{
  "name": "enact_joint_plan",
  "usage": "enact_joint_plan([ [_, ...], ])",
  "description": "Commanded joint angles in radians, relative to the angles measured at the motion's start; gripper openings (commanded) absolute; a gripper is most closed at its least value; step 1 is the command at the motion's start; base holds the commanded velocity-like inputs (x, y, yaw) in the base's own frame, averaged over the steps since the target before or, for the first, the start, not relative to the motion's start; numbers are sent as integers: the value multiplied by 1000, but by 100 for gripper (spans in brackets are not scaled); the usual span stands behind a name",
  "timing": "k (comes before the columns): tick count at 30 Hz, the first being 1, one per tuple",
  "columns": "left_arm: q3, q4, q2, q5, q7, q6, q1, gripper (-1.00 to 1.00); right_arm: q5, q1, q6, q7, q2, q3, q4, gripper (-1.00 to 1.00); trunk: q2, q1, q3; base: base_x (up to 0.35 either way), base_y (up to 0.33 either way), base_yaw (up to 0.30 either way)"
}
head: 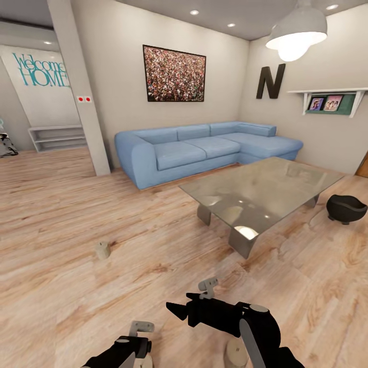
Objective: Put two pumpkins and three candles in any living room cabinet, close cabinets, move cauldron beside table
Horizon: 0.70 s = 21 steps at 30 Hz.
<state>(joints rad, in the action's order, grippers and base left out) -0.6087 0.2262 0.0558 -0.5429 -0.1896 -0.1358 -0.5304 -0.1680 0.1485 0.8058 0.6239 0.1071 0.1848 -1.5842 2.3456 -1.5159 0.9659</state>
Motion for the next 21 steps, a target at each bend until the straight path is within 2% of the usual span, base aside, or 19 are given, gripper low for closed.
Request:
enact_joint_plan([
  [1, -8, 2, -1, -8, -7, -5, 0, 100, -5, 0, 7, -1, 1, -1, -1, 100, 0, 0, 1, 2, 156, 0],
  [8, -9, 2, -1, -7, -7, -4, 0, 100, -4, 0, 7, -1, 0, -1, 0, 100, 0, 0, 1, 1, 72, 0],
  [21, -9, 8, -1, -6, -9, 1, 0, 100, -5, 0, 7, -1, 0, -1, 0, 100, 0, 0, 1, 0, 4, 0],
])
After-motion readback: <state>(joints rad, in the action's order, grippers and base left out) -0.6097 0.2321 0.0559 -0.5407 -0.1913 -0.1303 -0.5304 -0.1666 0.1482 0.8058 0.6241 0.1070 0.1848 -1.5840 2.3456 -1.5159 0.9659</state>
